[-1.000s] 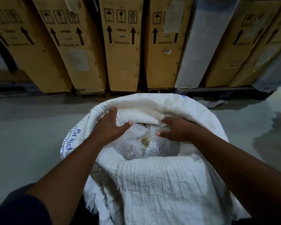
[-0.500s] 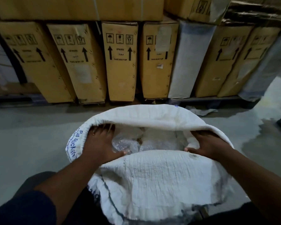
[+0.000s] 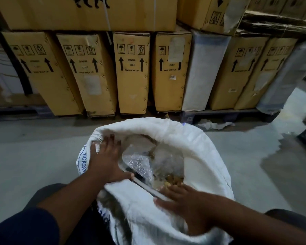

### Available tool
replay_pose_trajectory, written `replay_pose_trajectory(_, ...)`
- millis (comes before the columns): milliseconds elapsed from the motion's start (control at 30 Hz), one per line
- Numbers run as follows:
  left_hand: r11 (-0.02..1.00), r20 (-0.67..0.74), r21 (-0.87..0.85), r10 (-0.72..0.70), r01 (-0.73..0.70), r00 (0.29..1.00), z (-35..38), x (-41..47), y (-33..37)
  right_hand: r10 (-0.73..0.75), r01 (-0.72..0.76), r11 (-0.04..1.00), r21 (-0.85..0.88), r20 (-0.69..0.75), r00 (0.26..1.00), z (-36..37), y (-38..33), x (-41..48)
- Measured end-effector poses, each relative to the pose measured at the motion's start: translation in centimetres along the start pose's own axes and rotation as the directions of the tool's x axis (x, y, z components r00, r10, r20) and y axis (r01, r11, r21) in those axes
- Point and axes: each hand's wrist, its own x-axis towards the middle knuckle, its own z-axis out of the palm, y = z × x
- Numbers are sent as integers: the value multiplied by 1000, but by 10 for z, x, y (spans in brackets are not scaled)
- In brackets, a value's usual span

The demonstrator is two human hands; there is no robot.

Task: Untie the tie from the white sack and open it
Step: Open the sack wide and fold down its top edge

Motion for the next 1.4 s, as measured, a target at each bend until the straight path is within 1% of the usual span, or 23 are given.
replay_pose_trajectory(33,1000,17,-5,-26,26,1000,0,1,-3,-17,17,1000,-3,16,1000,9,-6,-7)
replay_pose_trajectory(100,997,36,-41,-66,68,997,0,0,-5,-47,48,997,-60,16,999,20,-16,-16)
replay_pose_trajectory(167,994,61,-65,-89,93,994,-2,-2,-2,-39,40,995,-93,6,999,24,-23,-20)
replay_pose_trajectory(233,994,68,-35,-103,105,992,-5,-4,6,10,-10,1000,-3,-32,999,19,-23,-21)
replay_pose_trajectory(300,994,41,16,-109,108,993,-8,-7,19,93,-69,981,183,-124,988,5,-15,-20)
replay_pose_trajectory(333,994,27,42,-98,96,995,-9,-10,26,155,-98,952,290,-183,971,-3,-10,-17)
replay_pose_trajectory(400,999,-9,46,-16,17,1000,-10,-17,41,304,-141,878,457,-306,902,-13,3,-9)
replay_pose_trajectory(433,998,-34,23,51,-50,998,-10,-20,47,362,-154,859,488,-367,857,-18,10,-4)
replay_pose_trajectory(500,983,-76,-27,179,-181,981,-13,-23,56,436,-195,854,483,-459,774,-22,29,4)
replay_pose_trajectory(567,963,-130,-96,238,-251,962,-18,-19,59,492,-237,845,480,-520,698,-23,53,9)
replay_pose_trajectory(633,950,-205,-183,216,-254,955,-21,-12,55,525,-301,844,445,-564,638,-23,80,13)
replay_pose_trajectory(733,935,-297,-274,139,-224,945,-20,2,49,554,-371,833,411,-599,578,-21,107,16)
replay_pose_trajectory(833,939,-329,-287,89,-189,940,-15,19,47,551,-389,833,393,-638,538,-18,123,24)
replay_pose_trajectory(933,948,-336,-267,75,-171,939,-5,29,51,567,-397,822,408,-653,502,-13,128,38)
replay_pose_trajectory(1000,954,-326,-257,65,-154,943,3,32,52,579,-409,814,412,-630,517,-7,130,48)
replay_pose_trajectory(1100,968,-274,-220,56,-119,960,13,35,53,619,-436,785,440,-533,577,8,136,57)
replay_pose_trajectory(1200,981,-176,-165,76,-105,982,19,28,52,650,-484,756,441,-409,641,19,139,60)
replay_pose_trajectory(1267,990,-68,-81,111,-116,992,23,15,52,644,-496,755,429,-339,686,17,133,56)
replay_pose_trajectory(1300,992,-4,-11,127,-127,992,23,9,51,621,-481,774,413,-346,703,13,130,52)
replay_pose_trajectory(1333,988,60,70,135,-139,989,21,3,49,576,-448,812,375,-386,721,9,125,48)
replay_pose_trajectory(1400,966,188,202,120,-158,975,10,-4,37,418,-361,908,212,-465,780,0,116,37)
